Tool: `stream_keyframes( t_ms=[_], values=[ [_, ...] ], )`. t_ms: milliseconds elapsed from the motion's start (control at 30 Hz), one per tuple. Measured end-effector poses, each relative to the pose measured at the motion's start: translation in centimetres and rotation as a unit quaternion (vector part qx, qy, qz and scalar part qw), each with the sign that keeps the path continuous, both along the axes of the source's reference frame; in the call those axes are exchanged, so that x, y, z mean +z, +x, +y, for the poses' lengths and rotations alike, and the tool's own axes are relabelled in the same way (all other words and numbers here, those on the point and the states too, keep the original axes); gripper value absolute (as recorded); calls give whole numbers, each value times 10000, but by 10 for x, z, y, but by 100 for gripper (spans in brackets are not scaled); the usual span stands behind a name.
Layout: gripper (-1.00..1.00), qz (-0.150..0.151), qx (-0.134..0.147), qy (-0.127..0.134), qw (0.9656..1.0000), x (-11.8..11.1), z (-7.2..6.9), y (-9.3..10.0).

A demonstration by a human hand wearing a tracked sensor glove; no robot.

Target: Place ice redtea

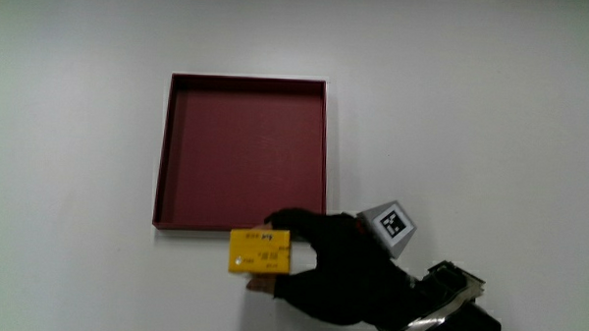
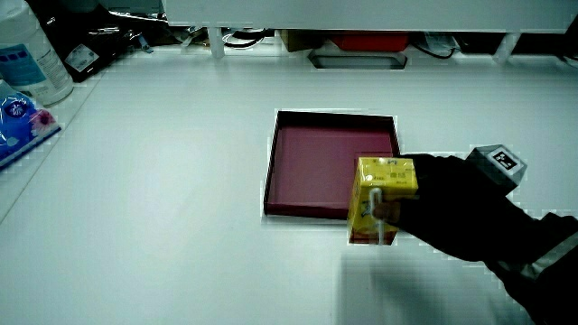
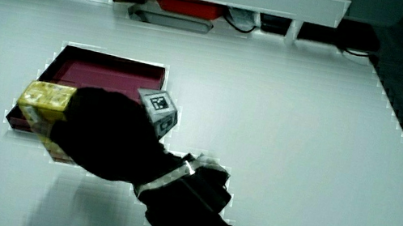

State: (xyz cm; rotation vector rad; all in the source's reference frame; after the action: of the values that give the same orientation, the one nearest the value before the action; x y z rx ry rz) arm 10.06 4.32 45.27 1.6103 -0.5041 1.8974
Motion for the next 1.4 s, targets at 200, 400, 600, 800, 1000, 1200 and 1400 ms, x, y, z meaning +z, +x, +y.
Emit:
stream_keyframes(
  t_ms=[200,400,600,800,1000,1200,1400],
  values=[
    [0,330,-328,31,9989,18,19,-11],
    [0,351,-441,-116,9983,41,35,-16],
    [0,61,-283,-312,9991,52,41,-14],
    [0,-20,-282,-399,9988,54,42,-14],
    [-25,-33,-240,-426,9988,54,43,-14],
    [-50,-28,-216,-455,9987,55,44,-13],
    [-75,-72,-347,-589,9976,56,45,-11]
  ],
)
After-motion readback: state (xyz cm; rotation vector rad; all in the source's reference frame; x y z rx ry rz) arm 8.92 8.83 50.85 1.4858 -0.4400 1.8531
